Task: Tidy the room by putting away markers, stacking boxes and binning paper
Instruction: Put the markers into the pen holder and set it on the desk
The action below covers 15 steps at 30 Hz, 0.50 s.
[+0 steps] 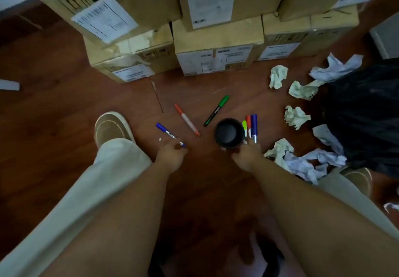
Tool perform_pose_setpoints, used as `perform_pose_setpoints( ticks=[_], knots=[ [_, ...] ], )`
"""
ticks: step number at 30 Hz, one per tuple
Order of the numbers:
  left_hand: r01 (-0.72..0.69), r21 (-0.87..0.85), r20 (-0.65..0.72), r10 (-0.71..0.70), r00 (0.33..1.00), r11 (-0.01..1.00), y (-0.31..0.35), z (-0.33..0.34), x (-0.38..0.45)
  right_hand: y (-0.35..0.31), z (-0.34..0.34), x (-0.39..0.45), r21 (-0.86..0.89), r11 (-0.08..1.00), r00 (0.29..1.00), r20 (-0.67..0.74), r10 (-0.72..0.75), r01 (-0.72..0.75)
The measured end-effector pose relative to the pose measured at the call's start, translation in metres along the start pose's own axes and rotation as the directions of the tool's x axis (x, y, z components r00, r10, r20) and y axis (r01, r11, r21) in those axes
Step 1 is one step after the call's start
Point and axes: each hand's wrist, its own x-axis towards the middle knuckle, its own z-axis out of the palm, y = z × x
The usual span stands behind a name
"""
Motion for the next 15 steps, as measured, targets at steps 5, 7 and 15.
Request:
perform_pose_setpoints(
  ticks=[5,7,15],
  knots=[
    [0.082,0.157,0.041,-0.089,0.995,0.984,0.016,0.001,0.007,-0.005,-0.002,0.0,0.109,0.992,0.996,-0.044,0.075,-0.07],
    [0.107,0.247,0.107,-0.137,0.985,0.963,0.024,0.006,0.008,-0.003,-0.003,0.0,0.127,0.989,0.993,-0.086,0.086,-0.075],
    [0.155,0.47,0.174,-0.264,0.949,0.869,0.061,-0.006,0.027,-0.001,-0.003,0.002,0.094,0.986,0.99,0.03,0.135,-0.137]
  ],
)
